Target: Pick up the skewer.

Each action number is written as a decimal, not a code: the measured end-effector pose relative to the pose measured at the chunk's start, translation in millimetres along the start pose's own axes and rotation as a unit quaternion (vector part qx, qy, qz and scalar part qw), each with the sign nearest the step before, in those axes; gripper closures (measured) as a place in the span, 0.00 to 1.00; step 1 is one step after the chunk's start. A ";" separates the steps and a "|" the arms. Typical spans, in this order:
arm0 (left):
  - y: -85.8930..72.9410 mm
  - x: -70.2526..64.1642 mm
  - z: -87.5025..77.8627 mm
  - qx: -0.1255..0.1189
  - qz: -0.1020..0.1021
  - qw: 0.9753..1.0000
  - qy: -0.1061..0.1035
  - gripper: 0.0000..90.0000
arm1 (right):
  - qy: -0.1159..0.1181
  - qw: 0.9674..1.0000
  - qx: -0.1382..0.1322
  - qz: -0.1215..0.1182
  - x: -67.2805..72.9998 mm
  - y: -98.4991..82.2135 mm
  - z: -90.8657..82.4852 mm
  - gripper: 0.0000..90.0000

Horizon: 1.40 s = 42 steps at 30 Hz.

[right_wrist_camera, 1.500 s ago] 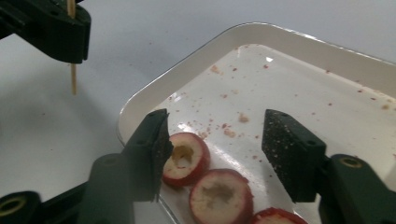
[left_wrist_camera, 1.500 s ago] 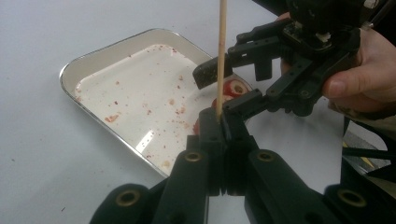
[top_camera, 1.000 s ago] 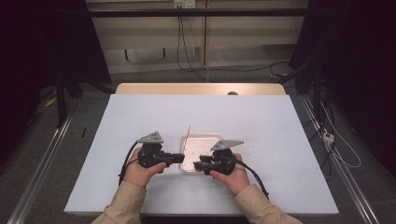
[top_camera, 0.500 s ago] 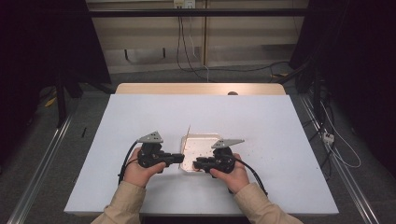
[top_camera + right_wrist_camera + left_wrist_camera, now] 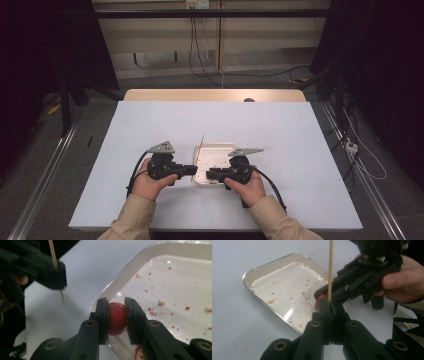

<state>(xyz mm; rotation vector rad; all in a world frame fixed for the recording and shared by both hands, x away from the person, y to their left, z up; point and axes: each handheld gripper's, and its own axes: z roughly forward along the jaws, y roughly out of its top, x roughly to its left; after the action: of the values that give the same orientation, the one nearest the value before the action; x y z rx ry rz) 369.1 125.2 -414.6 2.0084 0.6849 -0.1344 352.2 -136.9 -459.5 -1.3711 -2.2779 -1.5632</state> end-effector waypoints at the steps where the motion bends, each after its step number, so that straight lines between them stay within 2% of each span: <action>1: 0.1 -0.3 0.2 0.001 0.000 1.000 -0.001 0.99 | 0.000 0.999 -0.025 0.020 -2.8 5.0 -7.4 0.82; 2: 0.2 -1.0 0.4 0.004 0.000 1.000 -0.001 0.99 | 0.000 0.999 -0.025 0.020 -2.8 5.0 -7.4 0.82; 5: 0.2 -5.2 2.2 0.012 0.000 1.000 -0.004 0.99 | -0.004 0.997 -0.062 0.046 -8.2 13.8 -20.1 0.82; 6: -0.2 -6.7 2.9 0.019 0.003 1.000 -0.004 0.99 | -0.003 0.995 -0.081 0.060 -11.5 19.1 -28.1 0.82; 8: -2.6 -11.0 5.8 0.034 0.004 0.999 -0.004 0.99 | -0.005 0.994 -0.087 0.064 -12.7 21.6 -31.7 0.82; 10: -5.5 -14.9 9.9 0.049 0.007 0.999 -0.007 0.99 | -0.009 0.992 -0.106 0.066 -15.2 27.9 -40.5 0.82; 12: -7.2 -17.2 13.1 0.055 0.004 0.998 -0.010 0.99 | -0.011 0.991 -0.114 0.067 -16.2 31.0 -44.6 0.82; 15: -9.3 -18.3 16.9 0.064 0.008 0.998 -0.011 0.99 | -0.012 0.991 -0.119 0.066 -15.5 33.4 -47.8 0.83; 25: -13.1 -15.9 22.6 0.071 0.004 0.997 -0.012 0.99 | -0.017 0.989 -0.134 0.056 -9.8 42.8 -58.6 0.83; 42: -13.0 -16.5 21.2 0.070 0.003 0.997 -0.015 0.99 | -0.018 0.988 -0.148 0.045 -6.3 53.7 -62.8 0.83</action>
<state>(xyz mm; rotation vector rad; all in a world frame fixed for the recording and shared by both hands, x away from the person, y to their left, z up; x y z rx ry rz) 352.4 105.5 -429.6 2.1383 0.6671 -0.2143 367.1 -184.6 -393.4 -1.5542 -2.0313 -1.9190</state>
